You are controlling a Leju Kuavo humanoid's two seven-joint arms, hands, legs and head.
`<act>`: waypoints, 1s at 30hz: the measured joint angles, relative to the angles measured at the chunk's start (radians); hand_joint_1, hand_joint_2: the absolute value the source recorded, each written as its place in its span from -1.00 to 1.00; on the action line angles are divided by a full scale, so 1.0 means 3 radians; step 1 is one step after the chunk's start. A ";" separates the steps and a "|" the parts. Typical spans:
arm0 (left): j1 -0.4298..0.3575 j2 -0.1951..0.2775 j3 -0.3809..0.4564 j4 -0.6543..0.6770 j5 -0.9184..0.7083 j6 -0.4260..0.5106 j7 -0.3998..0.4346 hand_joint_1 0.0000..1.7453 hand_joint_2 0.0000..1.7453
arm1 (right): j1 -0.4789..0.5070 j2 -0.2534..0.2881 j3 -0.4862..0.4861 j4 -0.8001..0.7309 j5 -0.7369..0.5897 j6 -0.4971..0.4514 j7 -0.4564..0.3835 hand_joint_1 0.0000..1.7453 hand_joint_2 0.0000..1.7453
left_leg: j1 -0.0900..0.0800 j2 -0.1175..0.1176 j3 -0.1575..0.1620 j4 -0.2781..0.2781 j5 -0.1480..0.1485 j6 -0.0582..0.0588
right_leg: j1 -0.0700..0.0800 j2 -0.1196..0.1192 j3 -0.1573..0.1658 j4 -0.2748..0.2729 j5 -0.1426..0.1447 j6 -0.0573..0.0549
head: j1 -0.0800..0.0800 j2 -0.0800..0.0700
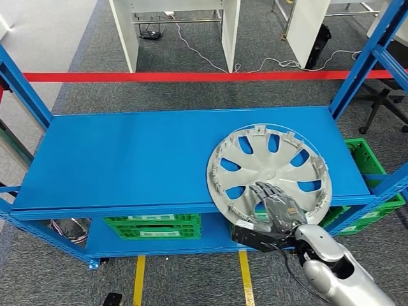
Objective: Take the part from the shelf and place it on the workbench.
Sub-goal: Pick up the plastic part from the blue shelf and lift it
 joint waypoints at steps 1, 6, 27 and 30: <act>0.0000 0.0000 -0.0001 0.0000 0.0000 0.0000 0.0000 -1.00 1.00 | 0.0000 -0.0005 0.0007 -0.0001 0.0000 0.0000 0.0000 -1.00 1.00 | 0.0000 0.0000 0.0000 0.0000 0.0000 0.0000 | 0.0000 0.0000 0.0000 0.0000 0.0000 0.0000 | 0.0000 0.0000; 0.0000 0.0000 -0.0003 0.0001 0.0000 0.0000 0.0000 -1.00 1.00 | 0.0001 -0.0027 0.0033 -0.0002 -0.0010 -0.0005 0.0005 -1.00 1.00 | 0.0000 0.0000 0.0000 0.0000 0.0000 0.0000 | 0.0000 0.0000 0.0000 0.0000 0.0000 0.0000 | 0.0000 0.0000; 0.0015 0.0000 -0.0005 0.0003 0.0077 0.0001 -0.0053 -1.00 1.00 | 0.0162 -0.0092 0.0011 -0.0265 0.0067 -0.0277 0.0056 -1.00 1.00 | 0.0000 0.0000 -0.0001 0.0000 0.0000 0.0000 | 0.0000 0.0000 0.0000 0.0000 0.0000 0.0000 | 0.0000 0.0000; 0.0021 0.0000 -0.0005 0.0003 0.0087 0.0001 -0.0058 -1.00 1.00 | 0.0203 -0.0104 0.0002 -0.0347 0.0091 -0.0303 0.0056 -1.00 1.00 | 0.0000 0.0000 -0.0001 0.0000 0.0000 0.0000 | 0.0000 0.0000 -0.0001 0.0000 0.0000 0.0000 | 0.0000 0.0000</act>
